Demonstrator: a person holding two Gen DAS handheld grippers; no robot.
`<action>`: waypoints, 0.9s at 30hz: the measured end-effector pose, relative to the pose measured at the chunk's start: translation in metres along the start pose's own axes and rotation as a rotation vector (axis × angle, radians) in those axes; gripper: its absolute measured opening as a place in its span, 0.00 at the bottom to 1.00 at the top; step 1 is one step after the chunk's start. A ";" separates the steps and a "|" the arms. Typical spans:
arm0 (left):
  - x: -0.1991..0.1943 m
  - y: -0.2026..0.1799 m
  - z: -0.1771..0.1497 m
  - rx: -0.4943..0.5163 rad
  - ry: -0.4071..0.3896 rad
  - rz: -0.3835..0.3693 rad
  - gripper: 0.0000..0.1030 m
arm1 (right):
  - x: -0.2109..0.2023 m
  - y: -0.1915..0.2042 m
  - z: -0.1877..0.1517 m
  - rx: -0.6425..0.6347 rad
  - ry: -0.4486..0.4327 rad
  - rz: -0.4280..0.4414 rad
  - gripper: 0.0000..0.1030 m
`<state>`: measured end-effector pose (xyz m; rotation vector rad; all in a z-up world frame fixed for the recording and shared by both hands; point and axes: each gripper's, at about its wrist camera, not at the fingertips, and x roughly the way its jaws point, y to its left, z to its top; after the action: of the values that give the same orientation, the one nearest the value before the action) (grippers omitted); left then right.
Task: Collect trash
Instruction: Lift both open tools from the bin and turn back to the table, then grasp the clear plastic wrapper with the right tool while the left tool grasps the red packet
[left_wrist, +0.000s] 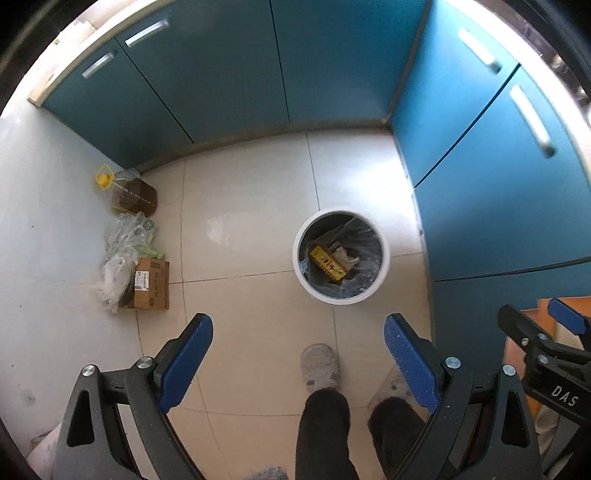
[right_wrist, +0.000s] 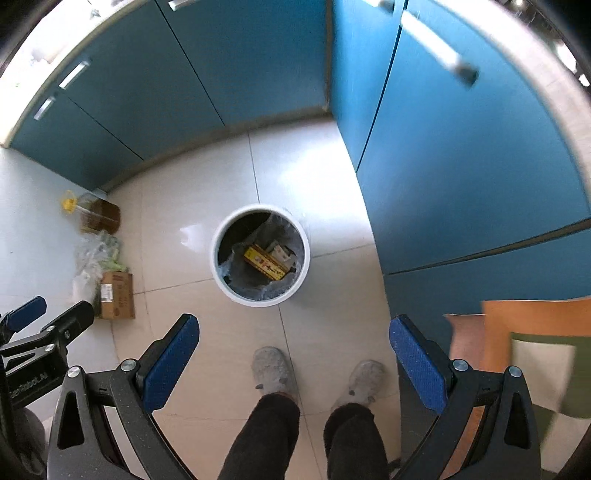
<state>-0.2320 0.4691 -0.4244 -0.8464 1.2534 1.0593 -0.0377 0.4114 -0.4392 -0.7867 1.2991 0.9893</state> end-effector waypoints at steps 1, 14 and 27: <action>-0.012 -0.002 -0.001 0.000 -0.004 0.005 0.92 | -0.015 -0.001 -0.002 -0.004 -0.008 0.004 1.00; -0.139 -0.058 -0.004 0.070 -0.175 0.036 1.00 | -0.155 -0.072 -0.023 0.165 -0.107 0.212 1.00; -0.155 -0.389 -0.046 0.596 -0.020 -0.247 1.00 | -0.254 -0.397 -0.168 0.739 -0.184 -0.150 1.00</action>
<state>0.1233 0.2797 -0.2991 -0.5075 1.3097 0.4511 0.2599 0.0642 -0.2347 -0.2093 1.2913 0.3900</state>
